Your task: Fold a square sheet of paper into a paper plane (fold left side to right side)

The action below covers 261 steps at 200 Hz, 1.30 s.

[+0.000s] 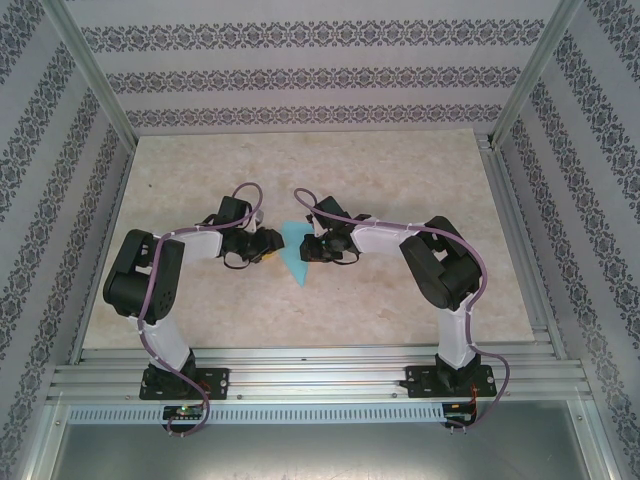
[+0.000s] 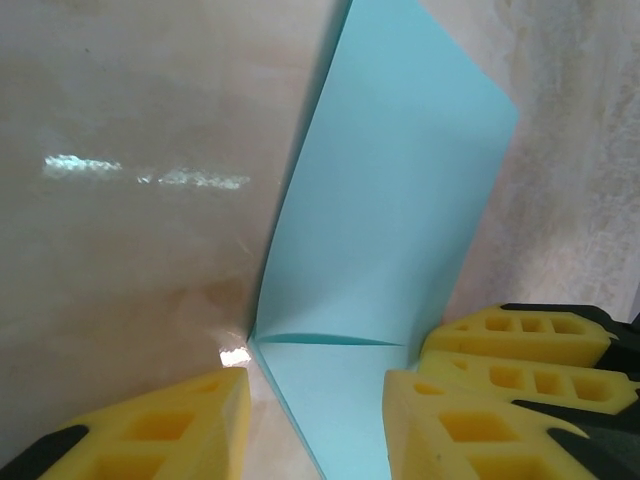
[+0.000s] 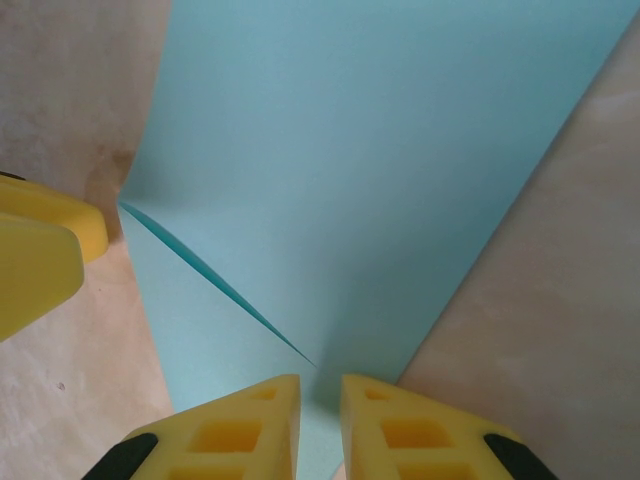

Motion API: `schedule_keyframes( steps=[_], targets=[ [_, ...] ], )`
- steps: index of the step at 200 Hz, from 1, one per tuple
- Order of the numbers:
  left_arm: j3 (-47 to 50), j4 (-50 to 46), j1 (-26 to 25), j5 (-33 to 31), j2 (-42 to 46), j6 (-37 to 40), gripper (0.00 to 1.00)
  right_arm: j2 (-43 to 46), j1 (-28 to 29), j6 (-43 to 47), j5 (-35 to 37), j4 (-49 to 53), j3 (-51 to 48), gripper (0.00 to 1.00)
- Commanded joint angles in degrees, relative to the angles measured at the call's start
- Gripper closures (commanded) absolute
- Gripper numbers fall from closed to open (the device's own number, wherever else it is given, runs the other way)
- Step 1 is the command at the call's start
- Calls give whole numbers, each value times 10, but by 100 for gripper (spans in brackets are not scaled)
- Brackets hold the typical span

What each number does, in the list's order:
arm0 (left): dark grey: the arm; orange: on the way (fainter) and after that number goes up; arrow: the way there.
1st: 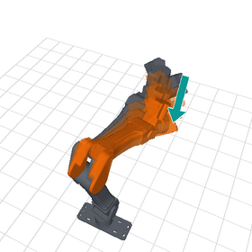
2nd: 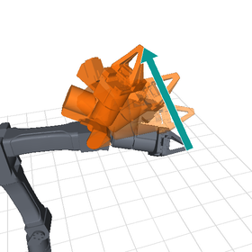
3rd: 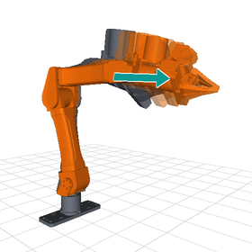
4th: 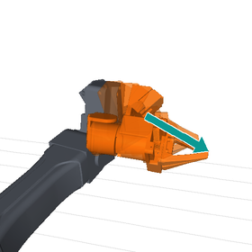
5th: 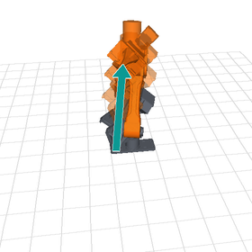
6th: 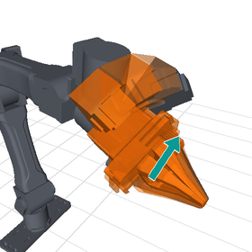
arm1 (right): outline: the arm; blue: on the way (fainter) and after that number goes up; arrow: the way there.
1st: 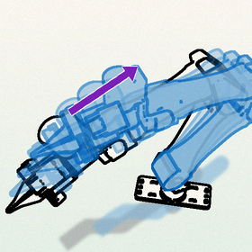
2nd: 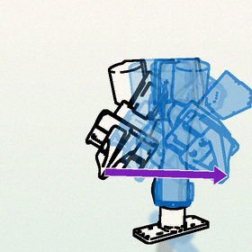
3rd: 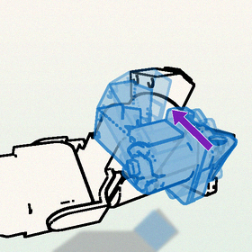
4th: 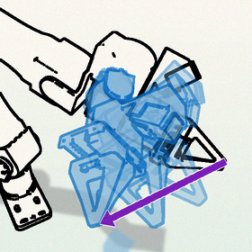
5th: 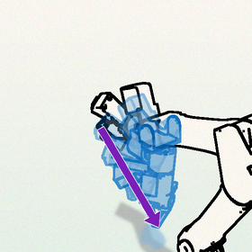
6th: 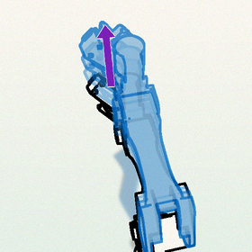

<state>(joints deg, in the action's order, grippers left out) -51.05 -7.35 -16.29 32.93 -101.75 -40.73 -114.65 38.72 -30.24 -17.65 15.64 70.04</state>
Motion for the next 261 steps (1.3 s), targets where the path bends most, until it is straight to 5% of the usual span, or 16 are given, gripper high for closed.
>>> schedule_keyframes(
  steps=[1, 182, 261],
  targets=[
    [-9, 12, -8, 13, -9, 1, 62, -12, -4, 6, 3, 9, 9, 81],
    [-21, 22, -10, 20, -14, 3, 74, -13, -3, 4, 0, 8, 8, 81],
    [-16, 7, -10, -5, -24, 7, 66, -13, -2, 4, -2, 8, 8, 81]
  ],
)
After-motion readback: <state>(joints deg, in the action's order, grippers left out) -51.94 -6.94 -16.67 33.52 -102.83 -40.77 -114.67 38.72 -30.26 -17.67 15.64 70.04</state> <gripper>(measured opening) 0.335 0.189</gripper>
